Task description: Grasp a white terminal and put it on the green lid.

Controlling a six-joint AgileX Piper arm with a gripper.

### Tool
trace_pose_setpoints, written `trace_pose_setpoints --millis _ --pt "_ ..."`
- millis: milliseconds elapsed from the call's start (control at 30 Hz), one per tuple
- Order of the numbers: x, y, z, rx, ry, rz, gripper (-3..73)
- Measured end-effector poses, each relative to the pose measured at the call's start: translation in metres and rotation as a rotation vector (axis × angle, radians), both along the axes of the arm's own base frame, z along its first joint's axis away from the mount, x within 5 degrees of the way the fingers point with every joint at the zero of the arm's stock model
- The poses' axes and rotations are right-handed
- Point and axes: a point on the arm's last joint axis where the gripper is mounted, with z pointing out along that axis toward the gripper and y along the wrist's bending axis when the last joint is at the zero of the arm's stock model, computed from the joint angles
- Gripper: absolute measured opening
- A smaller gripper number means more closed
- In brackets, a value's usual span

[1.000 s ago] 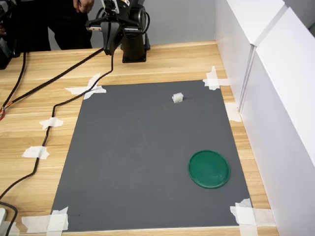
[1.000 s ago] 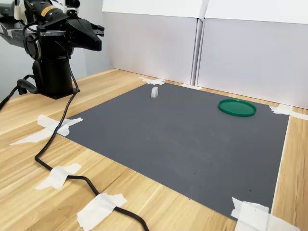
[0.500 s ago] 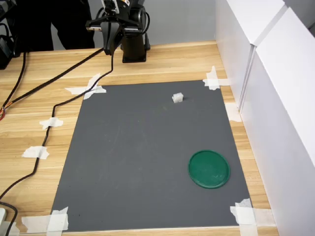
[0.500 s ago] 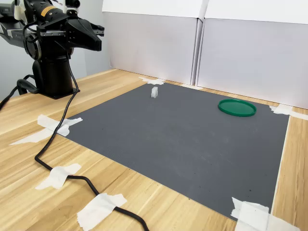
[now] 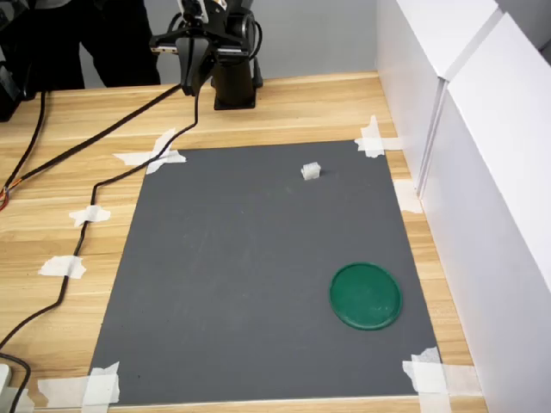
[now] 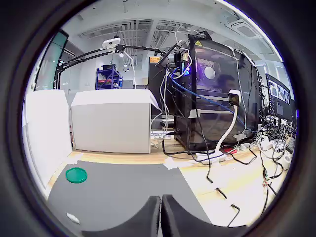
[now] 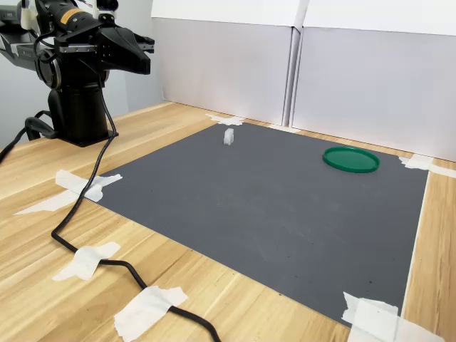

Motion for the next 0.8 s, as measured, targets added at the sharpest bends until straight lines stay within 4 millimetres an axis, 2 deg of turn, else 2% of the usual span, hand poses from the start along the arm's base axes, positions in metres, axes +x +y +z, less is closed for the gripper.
trace_pose_setpoints --millis 600,667,800 --pt "0.0 0.0 -0.002 0.003 0.031 0.0 -1.6" --pt "-0.002 0.0 0.008 -0.009 0.024 -0.001 -1.6" --pt "0.0 -0.001 0.045 -0.023 0.072 -0.005 -1.6"
